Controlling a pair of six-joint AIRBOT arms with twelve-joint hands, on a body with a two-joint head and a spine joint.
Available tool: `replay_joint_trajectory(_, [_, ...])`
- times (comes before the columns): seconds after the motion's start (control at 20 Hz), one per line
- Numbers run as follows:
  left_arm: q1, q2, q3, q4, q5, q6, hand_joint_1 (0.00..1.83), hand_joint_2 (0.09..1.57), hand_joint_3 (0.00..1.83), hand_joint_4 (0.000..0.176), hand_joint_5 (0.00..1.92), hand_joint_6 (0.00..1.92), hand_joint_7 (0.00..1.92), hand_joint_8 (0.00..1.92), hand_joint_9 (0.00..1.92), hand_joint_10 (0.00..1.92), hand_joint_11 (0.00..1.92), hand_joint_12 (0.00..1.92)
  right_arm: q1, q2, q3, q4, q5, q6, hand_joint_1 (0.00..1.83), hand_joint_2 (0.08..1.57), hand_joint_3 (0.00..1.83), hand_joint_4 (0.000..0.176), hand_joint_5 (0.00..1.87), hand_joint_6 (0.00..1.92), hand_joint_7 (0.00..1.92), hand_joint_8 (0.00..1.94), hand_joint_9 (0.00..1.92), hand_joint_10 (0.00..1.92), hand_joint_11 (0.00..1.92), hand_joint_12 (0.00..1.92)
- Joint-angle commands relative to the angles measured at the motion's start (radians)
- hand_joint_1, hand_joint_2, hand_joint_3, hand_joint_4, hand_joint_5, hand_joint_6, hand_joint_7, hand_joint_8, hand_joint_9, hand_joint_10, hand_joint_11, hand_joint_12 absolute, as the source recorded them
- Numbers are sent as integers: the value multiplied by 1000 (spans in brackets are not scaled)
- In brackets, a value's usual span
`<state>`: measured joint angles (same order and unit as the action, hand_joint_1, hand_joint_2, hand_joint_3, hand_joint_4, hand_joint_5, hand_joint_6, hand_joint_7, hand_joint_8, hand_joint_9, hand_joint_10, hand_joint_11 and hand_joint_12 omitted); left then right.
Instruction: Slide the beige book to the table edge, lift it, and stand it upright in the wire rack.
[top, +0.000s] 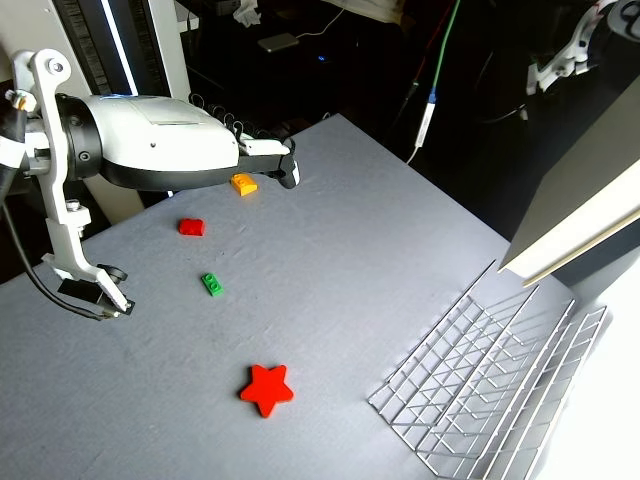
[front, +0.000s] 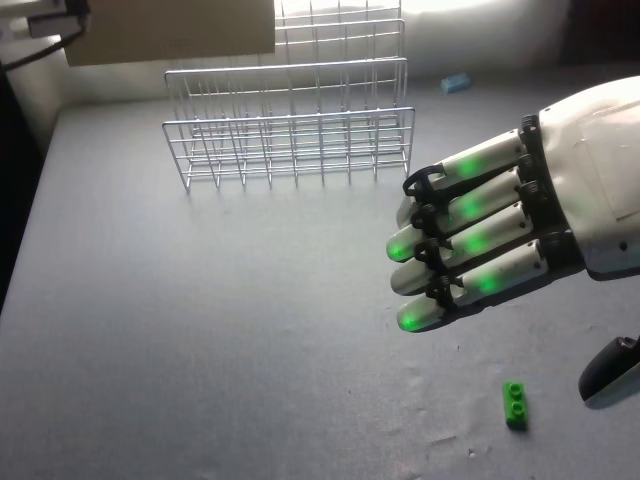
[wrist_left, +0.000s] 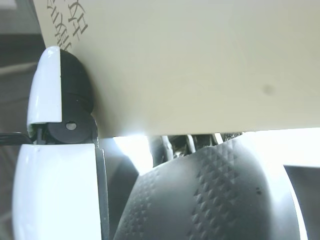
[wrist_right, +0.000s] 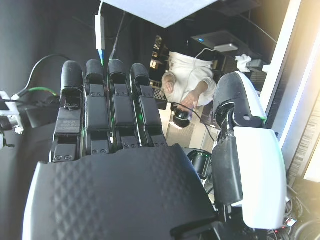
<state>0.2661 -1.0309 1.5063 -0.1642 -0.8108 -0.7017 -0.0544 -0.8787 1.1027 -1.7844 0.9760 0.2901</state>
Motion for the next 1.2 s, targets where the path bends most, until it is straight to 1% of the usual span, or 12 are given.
replay_joint_trajectory(0.0, [-3, 3, 7, -28, -139, -22, 1341, 1227, 0, 0, 756, 1216, 684, 1450, 743, 1491, 705, 1401, 9, 4, -3, 90, 14, -1, 263, 1128, 0, 0, 296, 1, 299, 2, 295, 4, 0, 797])
replay_joint_trajectory(0.25, [51, -30, 19, -13, -207, -23, 1338, 1236, 1, 0, 728, 1224, 696, 1464, 713, 1540, 645, 1467, 9, 4, -3, 90, 14, -2, 285, 1121, 0, 0, 287, 2, 278, 1, 287, 2, 0, 804])
replay_joint_trajectory(0.3, [56, -35, 24, -8, -208, -23, 1339, 1234, 0, 0, 730, 1227, 693, 1460, 729, 1523, 686, 1440, 9, 4, -4, 90, 14, -2, 285, 1124, 0, 0, 283, 0, 276, 0, 283, 0, 0, 803])
replay_joint_trajectory(0.35, [61, -44, 31, -7, -208, -22, 1336, 1243, 2, 0, 692, 1262, 693, 1471, 715, 1550, 654, 1476, 8, 4, -4, 90, 14, -2, 275, 1125, 1, 0, 291, 3, 286, 3, 286, 1, 0, 796])
replay_joint_trajectory(0.4, [62, -48, 35, -7, -208, -22, 1343, 1224, 0, 0, 731, 1221, 730, 1406, 748, 1501, 665, 1473, 8, 4, -5, 90, 14, -2, 251, 1130, 3, 0, 306, 8, 305, 9, 298, 6, 0, 802])
replay_joint_trajectory(0.55, [67, -65, 49, -7, -208, -22, 1340, 1233, 1, 0, 739, 1218, 681, 1469, 729, 1516, 648, 1499, 9, 3, -5, 90, 14, -2, 284, 1124, 0, 0, 306, 4, 293, 1, 292, 2, 0, 800])
replay_joint_trajectory(0.7, [65, -86, 66, -7, -216, -29, 1347, 1213, 0, 0, 769, 1172, 729, 1397, 763, 1483, 689, 1467, 9, 3, -5, 90, 15, -2, 287, 1124, 0, 0, 303, 0, 299, 1, 301, 2, 0, 835])
replay_joint_trajectory(0.8, [68, -98, 75, -7, -216, -29, 1345, 1220, 1, 0, 733, 1224, 727, 1403, 758, 1488, 686, 1449, 9, 3, -6, 90, 16, -2, 275, 1128, 1, 0, 293, 0, 284, 0, 289, 0, 0, 791])
replay_joint_trajectory(0.9, [79, -114, 89, -7, -218, -25, 1343, 1209, 0, 0, 738, 1175, 761, 1372, 805, 1464, 725, 1420, 10, 2, -6, 90, 16, -2, 240, 1141, 4, 0, 282, 1, 275, 1, 284, 1, 0, 756])
replay_joint_trajectory(0.95, [85, -120, 93, -7, -220, -21, 1344, 1221, 2, 0, 721, 1204, 726, 1428, 766, 1485, 705, 1430, 10, 2, -6, 90, 16, -2, 256, 1137, 1, 0, 285, 3, 278, 2, 279, 0, 0, 746])
replay_joint_trajectory(1.05, [99, -133, 100, -7, -239, -18, 1344, 1222, 0, 0, 722, 1217, 733, 1415, 761, 1484, 694, 1445, 10, 2, -7, 90, 17, -2, 286, 1133, 0, 0, 286, 2, 275, 2, 275, 4, 0, 723])
replay_joint_trajectory(1.15, [105, -142, 107, -7, -244, -18, 1343, 1226, 1, 0, 722, 1215, 718, 1432, 750, 1509, 684, 1474, 10, 1, -8, 90, 17, -2, 259, 1139, 2, 0, 287, 2, 271, 0, 276, 4, 0, 728])
